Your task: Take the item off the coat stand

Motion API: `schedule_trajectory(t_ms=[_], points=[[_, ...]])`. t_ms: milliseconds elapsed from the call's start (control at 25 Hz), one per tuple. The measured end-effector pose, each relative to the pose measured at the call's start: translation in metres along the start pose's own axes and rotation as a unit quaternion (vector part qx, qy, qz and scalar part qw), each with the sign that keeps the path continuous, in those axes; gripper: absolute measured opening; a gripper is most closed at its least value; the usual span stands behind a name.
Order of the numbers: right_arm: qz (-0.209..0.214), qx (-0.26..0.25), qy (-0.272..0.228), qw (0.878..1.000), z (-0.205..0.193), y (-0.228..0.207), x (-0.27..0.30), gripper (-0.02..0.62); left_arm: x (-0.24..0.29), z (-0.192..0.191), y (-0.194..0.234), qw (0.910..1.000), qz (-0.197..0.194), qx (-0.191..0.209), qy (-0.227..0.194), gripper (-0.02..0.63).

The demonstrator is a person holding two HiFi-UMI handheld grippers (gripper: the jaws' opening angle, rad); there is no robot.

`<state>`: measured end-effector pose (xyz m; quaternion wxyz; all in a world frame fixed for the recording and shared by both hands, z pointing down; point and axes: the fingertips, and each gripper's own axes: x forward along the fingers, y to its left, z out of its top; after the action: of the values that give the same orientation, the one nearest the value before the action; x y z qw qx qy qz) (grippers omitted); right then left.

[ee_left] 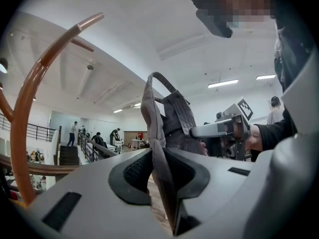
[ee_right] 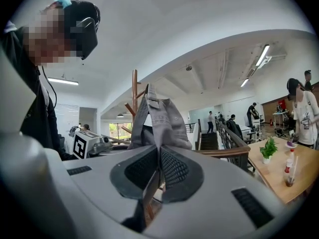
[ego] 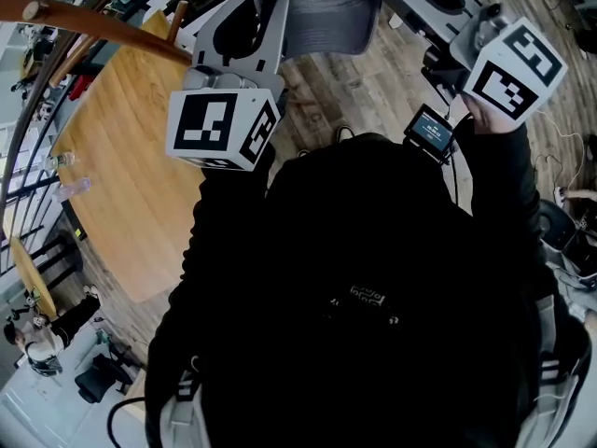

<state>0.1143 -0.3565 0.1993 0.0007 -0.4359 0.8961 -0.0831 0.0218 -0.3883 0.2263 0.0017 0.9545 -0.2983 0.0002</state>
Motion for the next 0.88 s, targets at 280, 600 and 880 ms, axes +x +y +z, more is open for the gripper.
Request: schedule_trajectory(t_ms=[280, 600, 880], points=[[-0.021, 0.015, 0.011, 1.000, -0.023, -0.028, -0.021, 0.032, 0.030, -0.024, -0.018, 0.9995, -0.026, -0.009, 0.015, 0.064], [-0.031, 0.028, 0.021, 0.999, -0.039, -0.037, -0.030, 0.032, 0.040, -0.040, -0.026, 0.9984, -0.045, -0.019, 0.030, 0.064], [-0.027, 0.030, 0.026, 0.999, -0.042, -0.038, -0.029, 0.031, 0.041, -0.043, -0.026, 0.9979, -0.048, -0.021, 0.038, 0.065]])
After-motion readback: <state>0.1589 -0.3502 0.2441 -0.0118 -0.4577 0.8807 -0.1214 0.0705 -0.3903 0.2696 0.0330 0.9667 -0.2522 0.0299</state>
